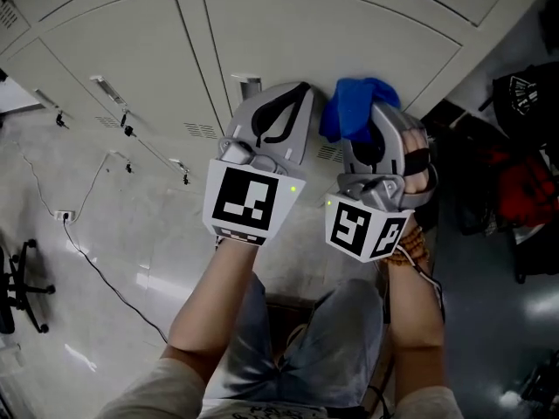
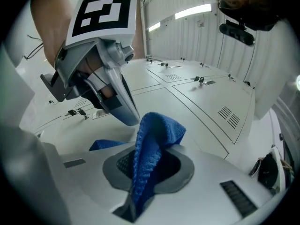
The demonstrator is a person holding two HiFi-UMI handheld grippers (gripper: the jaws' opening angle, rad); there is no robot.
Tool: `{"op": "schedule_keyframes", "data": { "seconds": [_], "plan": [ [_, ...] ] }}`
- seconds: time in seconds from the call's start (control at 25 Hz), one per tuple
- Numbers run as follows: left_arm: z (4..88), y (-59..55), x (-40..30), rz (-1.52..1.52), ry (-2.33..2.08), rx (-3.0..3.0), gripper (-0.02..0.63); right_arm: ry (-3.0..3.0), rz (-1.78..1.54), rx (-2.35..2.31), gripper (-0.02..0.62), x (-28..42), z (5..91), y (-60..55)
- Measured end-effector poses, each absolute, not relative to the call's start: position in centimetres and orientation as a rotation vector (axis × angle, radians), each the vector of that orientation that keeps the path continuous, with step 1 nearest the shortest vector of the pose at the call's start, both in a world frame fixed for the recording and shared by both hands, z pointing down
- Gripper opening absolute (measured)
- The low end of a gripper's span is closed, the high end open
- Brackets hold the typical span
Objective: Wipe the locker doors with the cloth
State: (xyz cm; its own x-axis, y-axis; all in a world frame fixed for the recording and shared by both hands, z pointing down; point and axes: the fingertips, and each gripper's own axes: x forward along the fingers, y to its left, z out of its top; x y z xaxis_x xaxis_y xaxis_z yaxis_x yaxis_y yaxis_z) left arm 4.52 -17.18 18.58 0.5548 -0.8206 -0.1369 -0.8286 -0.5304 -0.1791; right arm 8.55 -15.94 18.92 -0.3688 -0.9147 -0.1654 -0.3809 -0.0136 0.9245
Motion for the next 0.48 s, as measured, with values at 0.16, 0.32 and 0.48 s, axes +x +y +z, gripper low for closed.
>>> {"op": "schedule_keyframes", "data": {
  "seconds": [0.16,0.32,0.48],
  "plan": [
    [17.5,-16.9,4.4,0.033,1.383,-2.575,0.002,-1.948,-1.225,1.416,0.046,8.6,18.0,-15.3],
    [18.1,-16.1,3.6,0.004,1.406,-2.616,0.002,-2.411,-0.714,1.557,0.046,8.7,17.4,-13.2],
    [19.0,-14.1,3.7,0.073,1.394,-2.758,0.002,-2.713,-0.259,1.503,0.046,8.1,18.3,-11.0]
  ]
}}
